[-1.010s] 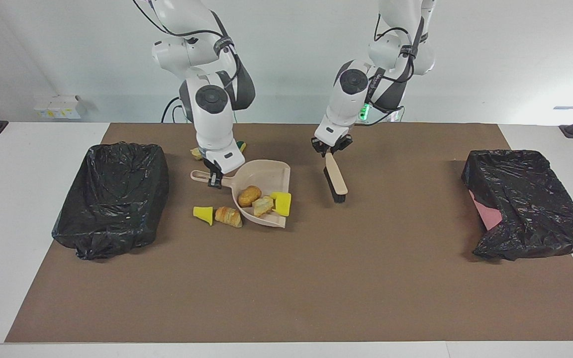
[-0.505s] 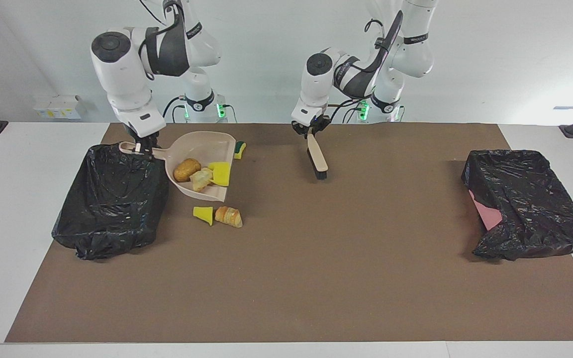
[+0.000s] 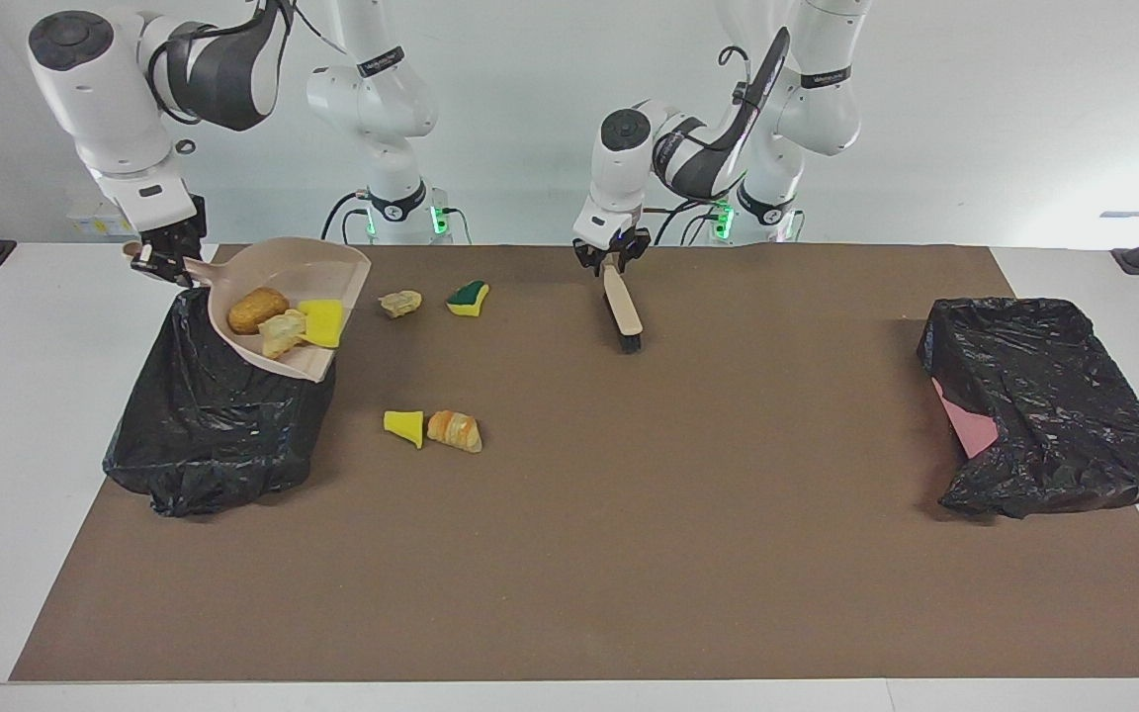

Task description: Sweep and dump trash in bin

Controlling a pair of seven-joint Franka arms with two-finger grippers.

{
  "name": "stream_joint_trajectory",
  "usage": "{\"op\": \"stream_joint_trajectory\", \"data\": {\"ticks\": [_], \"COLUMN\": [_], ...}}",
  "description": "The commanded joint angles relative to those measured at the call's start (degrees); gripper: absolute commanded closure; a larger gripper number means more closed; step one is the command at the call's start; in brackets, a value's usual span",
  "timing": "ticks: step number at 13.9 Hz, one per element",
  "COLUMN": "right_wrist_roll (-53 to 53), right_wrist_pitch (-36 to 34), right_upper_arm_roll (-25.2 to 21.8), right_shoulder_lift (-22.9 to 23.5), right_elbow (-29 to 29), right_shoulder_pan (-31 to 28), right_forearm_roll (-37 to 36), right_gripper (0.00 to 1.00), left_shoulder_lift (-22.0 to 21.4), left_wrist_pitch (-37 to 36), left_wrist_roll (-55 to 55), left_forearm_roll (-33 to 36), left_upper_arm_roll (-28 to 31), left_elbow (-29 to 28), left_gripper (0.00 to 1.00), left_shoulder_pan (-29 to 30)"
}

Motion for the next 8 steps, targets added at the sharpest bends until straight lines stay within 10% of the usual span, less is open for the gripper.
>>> {"op": "stream_joint_trajectory", "data": {"ticks": [1, 8], "right_wrist_roll": [-7.0, -7.1], "right_wrist_pitch": [6.8, 16.9], "right_upper_arm_roll": [0.7, 0.7], "right_shoulder_lift": [-0.5, 0.4], "right_elbow": [-1.1, -4.4], "right_shoulder_pan": [-4.6, -4.8], "right_forearm_roll": [-6.0, -25.0], "right_gripper": [1.00, 1.00], "left_shoulder_lift": [-0.3, 0.7], "left_wrist_pitch": [-0.3, -0.2], "left_wrist_roll": [1.4, 21.5], "left_forearm_roll": [1.3, 1.4], "left_upper_arm_roll": [0.4, 0.4], "left_elbow": [3.1, 9.7], "left_gripper": [0.00, 0.00], "left_shoulder_pan": [3.6, 18.9]}}
